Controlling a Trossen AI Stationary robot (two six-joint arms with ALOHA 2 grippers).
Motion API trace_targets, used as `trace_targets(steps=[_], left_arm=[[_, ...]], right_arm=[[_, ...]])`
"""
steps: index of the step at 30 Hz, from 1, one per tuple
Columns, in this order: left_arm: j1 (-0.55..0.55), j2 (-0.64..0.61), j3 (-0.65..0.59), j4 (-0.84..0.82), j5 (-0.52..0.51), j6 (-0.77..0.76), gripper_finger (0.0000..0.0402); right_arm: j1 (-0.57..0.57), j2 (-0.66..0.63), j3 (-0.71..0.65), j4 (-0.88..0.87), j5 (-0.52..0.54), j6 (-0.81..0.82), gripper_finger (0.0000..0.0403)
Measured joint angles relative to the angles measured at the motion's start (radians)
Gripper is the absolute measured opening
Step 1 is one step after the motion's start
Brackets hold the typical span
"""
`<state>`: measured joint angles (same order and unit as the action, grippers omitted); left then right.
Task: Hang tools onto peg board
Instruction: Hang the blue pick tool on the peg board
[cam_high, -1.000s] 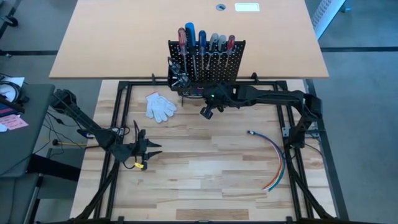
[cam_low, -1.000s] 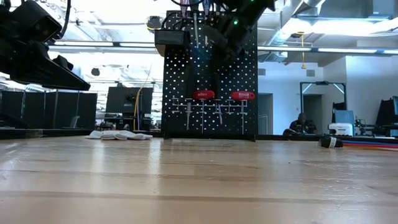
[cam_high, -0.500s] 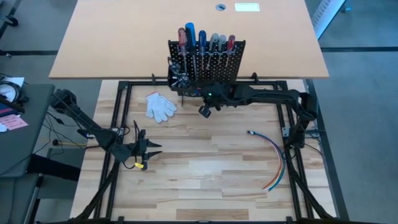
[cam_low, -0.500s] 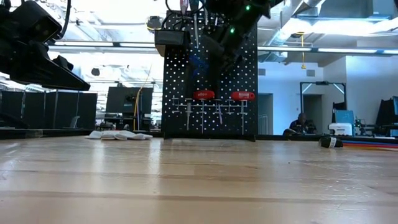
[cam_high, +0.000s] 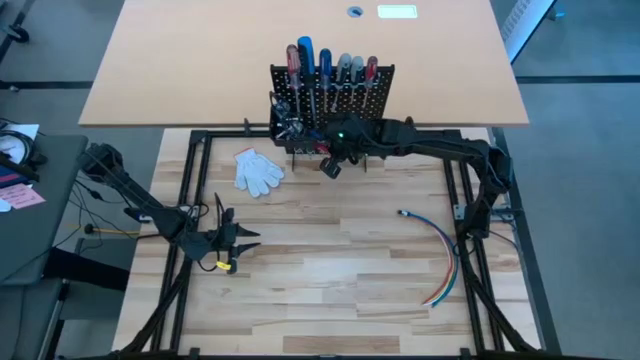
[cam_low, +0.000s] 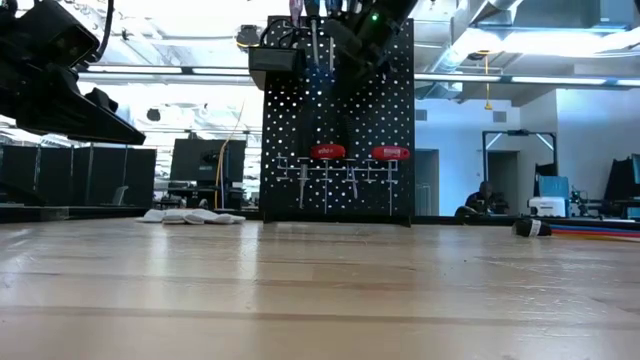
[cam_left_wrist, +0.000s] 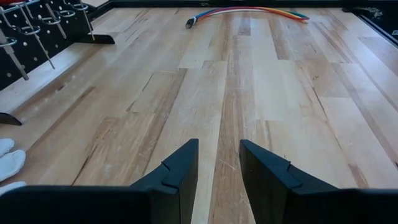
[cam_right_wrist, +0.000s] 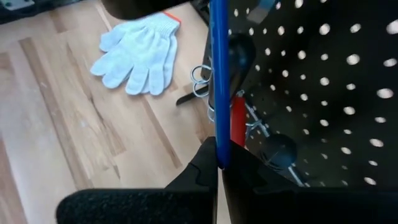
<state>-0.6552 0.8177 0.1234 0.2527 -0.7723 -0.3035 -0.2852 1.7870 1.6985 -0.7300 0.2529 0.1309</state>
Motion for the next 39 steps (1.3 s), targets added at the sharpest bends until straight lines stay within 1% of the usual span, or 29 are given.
trace_targets(steps=[4, 7, 12, 15, 21, 25, 29, 32, 35, 39], left_arm=[[0.001, 0.000, 0.000, 0.000, -0.005, 0.000, 0.0114], [0.007, 0.000, 0.000, 0.000, -0.006, 0.000, 0.0114], [0.021, 0.000, 0.000, 0.000, -0.006, 0.000, 0.0114], [0.033, 0.000, 0.000, 0.000, -0.005, 0.002, 0.0114], [0.042, 0.000, 0.000, 0.000, -0.005, 0.001, 0.0114], [0.042, 0.000, 0.000, 0.001, -0.005, 0.007, 0.0114], [0.043, 0.000, 0.000, 0.058, -0.022, 0.077, 0.0114], [0.049, 0.000, 0.001, 0.104, -0.065, 0.157, 0.0114], [0.077, 0.000, 0.003, 0.132, -0.090, 0.223, 0.0114], [0.131, 0.000, 0.033, 0.117, -0.105, 0.256, 0.0114]], right_arm=[[-0.013, 0.002, -0.001, 0.000, -0.044, -0.008, 0.0014], [-0.013, 0.002, -0.001, -0.003, -0.049, -0.023, 0.0014], [-0.012, 0.002, -0.001, -0.055, -0.100, -0.034, 0.0013], [-0.009, 0.002, -0.001, -0.065, -0.098, -0.034, 0.0013], [-0.009, 0.002, -0.001, -0.008, -0.069, -0.035, 0.0013], [-0.015, 0.002, -0.001, -0.039, -0.068, -0.035, 0.0013], [-0.019, 0.002, -0.002, -0.060, -0.067, -0.035, 0.0013], [-0.019, 0.002, -0.002, -0.057, -0.067, -0.035, 0.0013], [-0.021, 0.002, -0.002, -0.057, -0.068, -0.045, 0.0013], [-0.026, 0.032, -0.001, -0.034, -0.068, -0.062, 0.0013]])
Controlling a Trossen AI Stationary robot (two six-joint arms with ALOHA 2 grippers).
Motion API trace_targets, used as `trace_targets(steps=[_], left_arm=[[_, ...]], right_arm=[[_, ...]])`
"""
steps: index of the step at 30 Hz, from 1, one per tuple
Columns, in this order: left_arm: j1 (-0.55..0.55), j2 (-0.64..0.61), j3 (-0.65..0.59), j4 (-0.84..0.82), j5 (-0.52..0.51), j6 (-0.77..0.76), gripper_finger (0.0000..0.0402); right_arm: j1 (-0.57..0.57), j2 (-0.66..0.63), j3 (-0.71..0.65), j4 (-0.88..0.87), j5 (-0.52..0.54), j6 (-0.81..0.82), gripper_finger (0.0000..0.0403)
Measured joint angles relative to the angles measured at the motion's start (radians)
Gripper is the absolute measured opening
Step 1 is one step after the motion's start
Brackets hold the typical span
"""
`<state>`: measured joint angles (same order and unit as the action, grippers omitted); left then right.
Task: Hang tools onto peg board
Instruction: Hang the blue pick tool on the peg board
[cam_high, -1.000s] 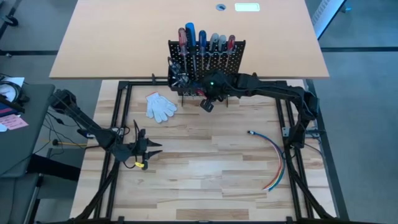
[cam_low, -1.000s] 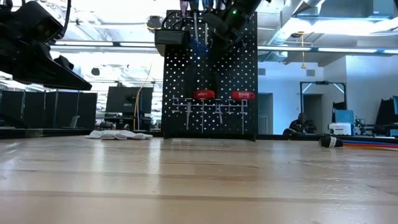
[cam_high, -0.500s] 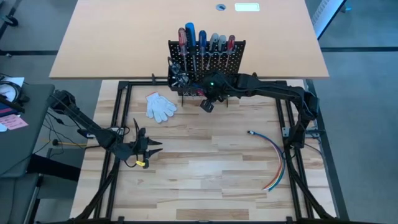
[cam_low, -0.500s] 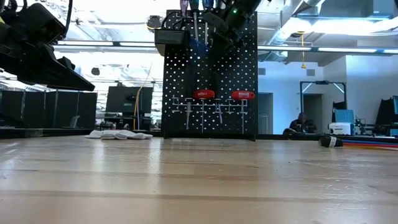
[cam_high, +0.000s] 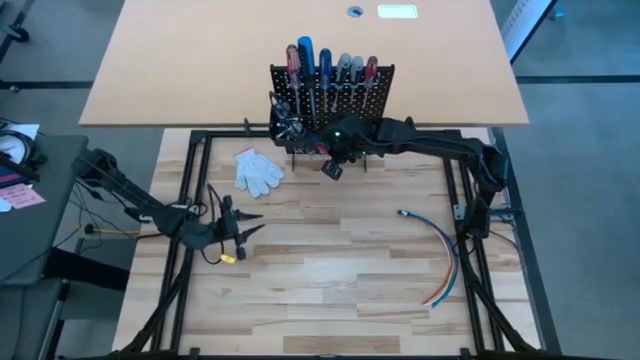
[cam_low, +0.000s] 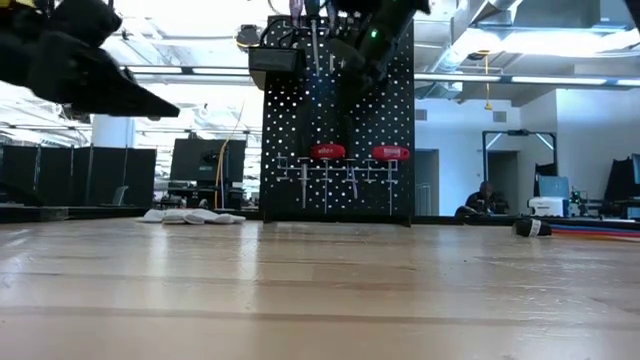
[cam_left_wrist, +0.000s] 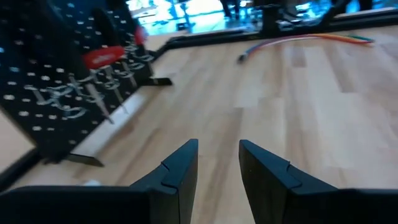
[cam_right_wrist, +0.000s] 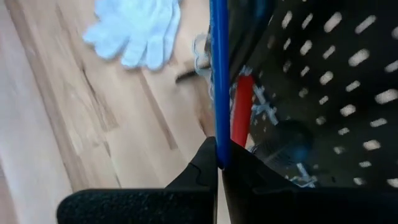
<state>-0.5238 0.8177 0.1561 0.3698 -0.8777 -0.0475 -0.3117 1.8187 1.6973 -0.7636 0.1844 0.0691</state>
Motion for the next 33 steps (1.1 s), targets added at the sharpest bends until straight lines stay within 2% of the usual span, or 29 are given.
trace_targets(steps=[6, 13, 25, 33], left_arm=[[0.080, 0.000, 0.032, -0.004, -0.003, 0.053, 0.0114], [0.140, 0.000, 0.032, -0.022, -0.003, 0.051, 0.0114], [0.153, 0.000, 0.033, -0.045, 0.001, 0.035, 0.0114], [0.153, 0.000, 0.033, -0.043, 0.001, 0.026, 0.0114]], right_arm=[[-0.007, 0.064, 0.034, -0.019, -0.003, -0.020, 0.0013], [-0.012, 0.155, 0.156, -0.099, -0.004, -0.026, 0.0013], [-0.015, 0.185, 0.308, -0.257, -0.003, -0.025, 0.0013], [-0.026, 0.185, 0.321, -0.301, -0.004, -0.027, 0.0013]])
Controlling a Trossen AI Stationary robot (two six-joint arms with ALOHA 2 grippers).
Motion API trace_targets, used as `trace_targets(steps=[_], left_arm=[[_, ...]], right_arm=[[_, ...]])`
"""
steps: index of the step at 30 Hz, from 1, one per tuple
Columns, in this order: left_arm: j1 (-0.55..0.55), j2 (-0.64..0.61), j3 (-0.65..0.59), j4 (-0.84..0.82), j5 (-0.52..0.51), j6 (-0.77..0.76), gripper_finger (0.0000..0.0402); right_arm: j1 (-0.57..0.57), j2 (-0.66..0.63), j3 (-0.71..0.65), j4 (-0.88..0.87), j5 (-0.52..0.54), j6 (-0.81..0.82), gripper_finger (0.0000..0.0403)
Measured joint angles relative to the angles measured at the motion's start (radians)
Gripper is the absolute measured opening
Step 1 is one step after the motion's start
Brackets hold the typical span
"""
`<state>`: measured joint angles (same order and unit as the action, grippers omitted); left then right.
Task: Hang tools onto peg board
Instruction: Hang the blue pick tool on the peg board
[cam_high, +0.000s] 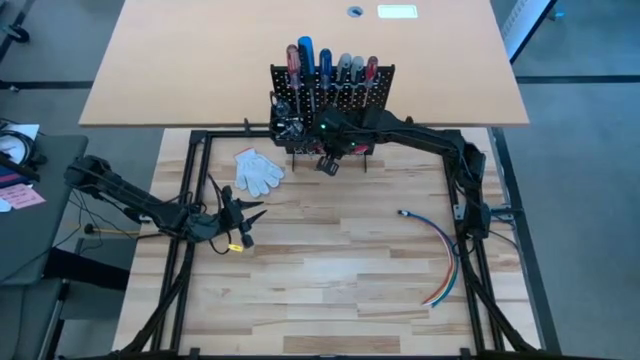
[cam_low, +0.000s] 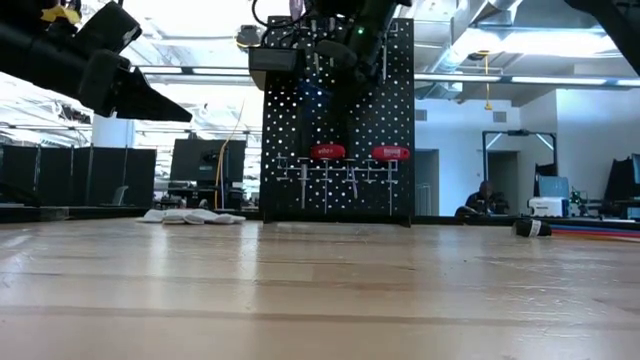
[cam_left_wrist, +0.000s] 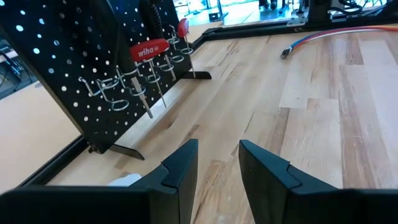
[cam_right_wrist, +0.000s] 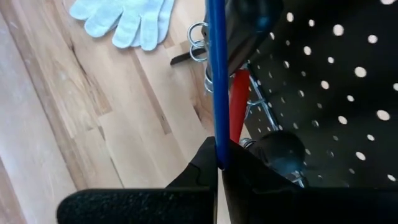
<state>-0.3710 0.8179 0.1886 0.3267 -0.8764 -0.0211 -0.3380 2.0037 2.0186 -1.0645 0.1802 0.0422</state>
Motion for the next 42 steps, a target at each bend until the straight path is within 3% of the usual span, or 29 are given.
trace_targets(steps=[21, 26, 32, 42], left_arm=[[0.030, 0.000, 0.000, 0.000, 0.058, -0.010, 0.0114], [0.094, 0.009, 0.000, 0.001, 0.069, 0.005, 0.0109], [0.205, 0.075, 0.000, 0.051, 0.174, 0.038, 0.0075], [0.363, 0.272, -0.001, 0.286, 0.258, 0.155, 0.0027]], right_arm=[[-0.019, 0.026, 0.000, 0.001, -0.026, -0.016, 0.0013], [-0.018, 0.026, 0.000, -0.017, -0.025, -0.016, 0.0013], [-0.018, 0.024, 0.000, -0.047, -0.024, -0.015, 0.0013], [-0.017, 0.023, 0.066, -0.072, -0.018, -0.013, 0.0013]])
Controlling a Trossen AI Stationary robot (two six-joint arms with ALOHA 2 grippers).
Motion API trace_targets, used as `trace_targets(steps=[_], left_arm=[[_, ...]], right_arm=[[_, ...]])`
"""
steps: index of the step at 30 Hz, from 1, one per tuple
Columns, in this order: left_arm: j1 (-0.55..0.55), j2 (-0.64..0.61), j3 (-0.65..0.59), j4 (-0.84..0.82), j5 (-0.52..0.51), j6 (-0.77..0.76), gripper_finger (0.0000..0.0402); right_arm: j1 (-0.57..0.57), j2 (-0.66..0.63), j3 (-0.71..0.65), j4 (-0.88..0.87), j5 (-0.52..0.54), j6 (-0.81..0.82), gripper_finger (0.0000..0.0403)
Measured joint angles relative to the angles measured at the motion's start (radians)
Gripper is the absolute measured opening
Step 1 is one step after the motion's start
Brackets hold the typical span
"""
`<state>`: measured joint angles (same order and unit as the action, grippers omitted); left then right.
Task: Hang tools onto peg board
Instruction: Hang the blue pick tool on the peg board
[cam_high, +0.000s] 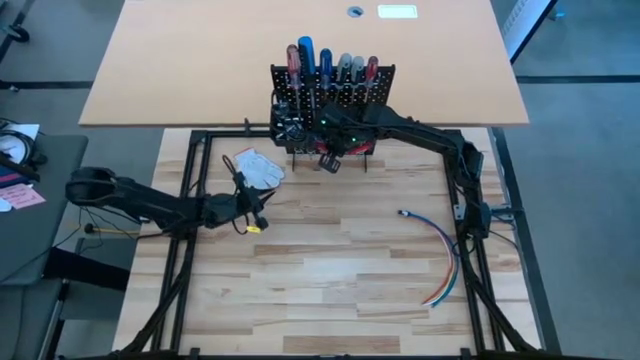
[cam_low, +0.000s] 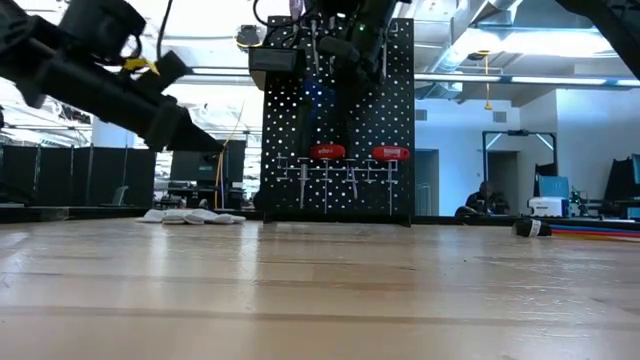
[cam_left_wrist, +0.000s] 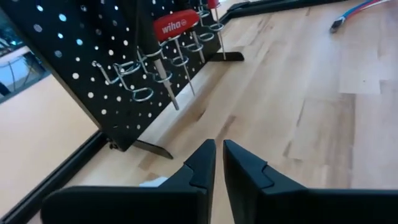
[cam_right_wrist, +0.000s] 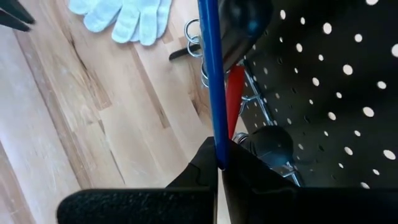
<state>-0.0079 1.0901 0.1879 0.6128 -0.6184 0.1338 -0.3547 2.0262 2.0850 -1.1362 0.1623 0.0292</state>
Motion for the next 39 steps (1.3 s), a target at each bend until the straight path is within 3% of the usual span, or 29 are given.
trace_targets(steps=[10, 16, 21, 28, 31, 36, 39], left_arm=[[0.209, 0.234, 0.004, 0.321, 0.180, 0.025, 0.0001], [0.297, 0.395, 0.107, 0.340, 0.232, 0.057, 0.0001], [0.341, 0.494, 0.199, 0.341, 0.201, 0.072, 0.0000], [0.379, 0.508, 0.239, 0.359, 0.190, 0.071, 0.0000], [0.374, 0.505, 0.239, 0.443, 0.194, 0.095, 0.0000], [0.381, 0.505, 0.269, 0.449, 0.331, 0.118, 0.0000], [0.381, 0.505, 0.310, 0.388, 0.355, 0.159, 0.0011]], right_arm=[[0.007, 0.000, 0.008, 0.020, 0.001, -0.004, 0.0013], [0.007, 0.000, 0.008, 0.028, 0.001, -0.004, 0.0013], [0.007, 0.000, 0.008, 0.028, 0.001, -0.007, 0.0013], [0.007, 0.000, 0.008, 0.025, 0.001, -0.008, 0.0013], [0.007, 0.000, 0.008, 0.024, 0.001, -0.009, 0.0013], [0.007, 0.000, 0.008, 0.024, 0.001, -0.011, 0.0013], [0.007, 0.000, 0.008, 0.023, 0.001, -0.007, 0.0013]])
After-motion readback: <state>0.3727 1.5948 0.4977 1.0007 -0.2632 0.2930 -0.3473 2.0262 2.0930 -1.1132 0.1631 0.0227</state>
